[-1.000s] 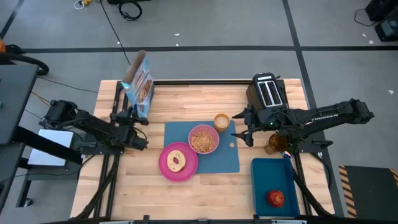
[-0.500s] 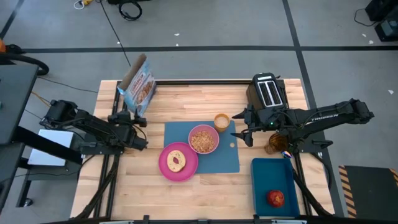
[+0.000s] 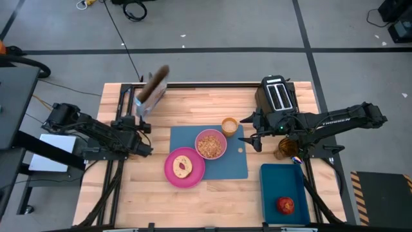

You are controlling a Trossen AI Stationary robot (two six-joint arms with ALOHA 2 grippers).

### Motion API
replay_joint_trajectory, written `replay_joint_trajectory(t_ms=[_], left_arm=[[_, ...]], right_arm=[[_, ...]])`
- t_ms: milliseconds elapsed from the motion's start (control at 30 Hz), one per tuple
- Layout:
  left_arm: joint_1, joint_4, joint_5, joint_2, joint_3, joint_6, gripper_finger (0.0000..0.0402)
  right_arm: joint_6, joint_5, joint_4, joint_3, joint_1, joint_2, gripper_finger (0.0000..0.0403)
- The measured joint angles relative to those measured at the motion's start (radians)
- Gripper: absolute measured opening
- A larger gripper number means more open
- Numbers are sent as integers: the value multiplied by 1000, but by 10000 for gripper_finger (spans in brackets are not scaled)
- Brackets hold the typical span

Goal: Arrange a breakfast setting
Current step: Put the blue cereal box on the table upright

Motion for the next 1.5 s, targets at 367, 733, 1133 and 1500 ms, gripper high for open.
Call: replay_joint_trajectory(t_ms=[367,733,1133,1500], left_arm=[[-42,7,-309,0,52,395,286],[-45,204,-265,0,103,849,286],[-23,688,-72,0,104,1469,258],[116,877,110,2,104,1691,79]], right_arm=[[1,-1,0,0,0,0,393],[7,-13,0,0,0,0,393],[-2,-21,-1,0,0,0,393],[17,-48,-14,0,0,0,393]])
